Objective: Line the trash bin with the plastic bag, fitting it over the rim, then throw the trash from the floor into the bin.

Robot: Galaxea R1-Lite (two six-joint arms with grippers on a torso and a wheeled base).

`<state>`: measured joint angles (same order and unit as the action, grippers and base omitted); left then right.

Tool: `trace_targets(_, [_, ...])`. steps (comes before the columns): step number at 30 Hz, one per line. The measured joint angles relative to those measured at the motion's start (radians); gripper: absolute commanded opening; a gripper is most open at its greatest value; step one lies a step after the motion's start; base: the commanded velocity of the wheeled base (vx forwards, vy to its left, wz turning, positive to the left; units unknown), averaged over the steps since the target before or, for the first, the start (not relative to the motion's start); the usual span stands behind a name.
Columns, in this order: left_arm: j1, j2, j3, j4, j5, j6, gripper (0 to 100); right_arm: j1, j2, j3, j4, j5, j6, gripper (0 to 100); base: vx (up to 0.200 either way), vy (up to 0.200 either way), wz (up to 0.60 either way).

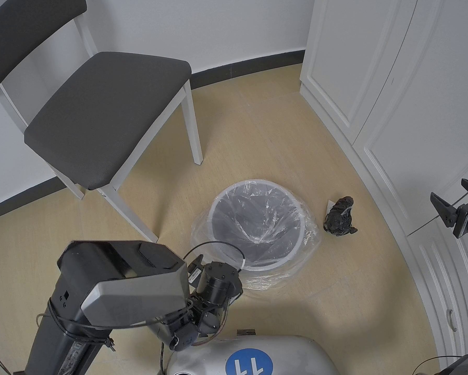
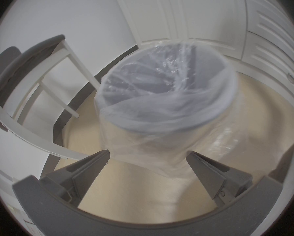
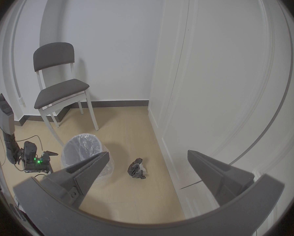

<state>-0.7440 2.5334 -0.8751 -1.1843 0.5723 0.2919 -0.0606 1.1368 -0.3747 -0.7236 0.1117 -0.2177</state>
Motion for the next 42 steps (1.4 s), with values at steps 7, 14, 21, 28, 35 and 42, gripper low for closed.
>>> trace_targets(7, [0.097,0.059,-0.103,0.061,-0.024,0.0,100,-0.001,0.043,0.0,-0.003,-0.001,-0.001,100,0.0,0.0,0.0])
trace_targets(14, [0.151,0.079,-0.232,0.237,-0.095,0.0,100,-0.001,0.098,-0.003,-0.012,-0.002,-0.003,100,0.0,0.0,0.0])
trace_targets(21, [0.19,0.091,-0.33,0.298,-0.12,-0.002,100,-0.001,0.152,-0.004,-0.013,0.002,-0.003,100,0.0,0.0,0.0])
trace_targets(28, [0.189,0.059,-0.232,0.213,-0.124,-0.036,100,0.001,0.221,-0.01,-0.016,0.055,0.003,100,0.0,0.0,0.0])
trace_targets(35, [0.152,-0.011,-0.018,0.028,-0.123,-0.067,100,0.044,0.396,-0.027,-0.105,0.057,0.068,100,0.0,0.0,0.0])
trace_targets(42, [0.114,-0.093,0.185,-0.157,-0.123,-0.076,100,0.14,0.638,-0.044,-0.304,-0.097,0.108,100,0.0,0.0,0.0])
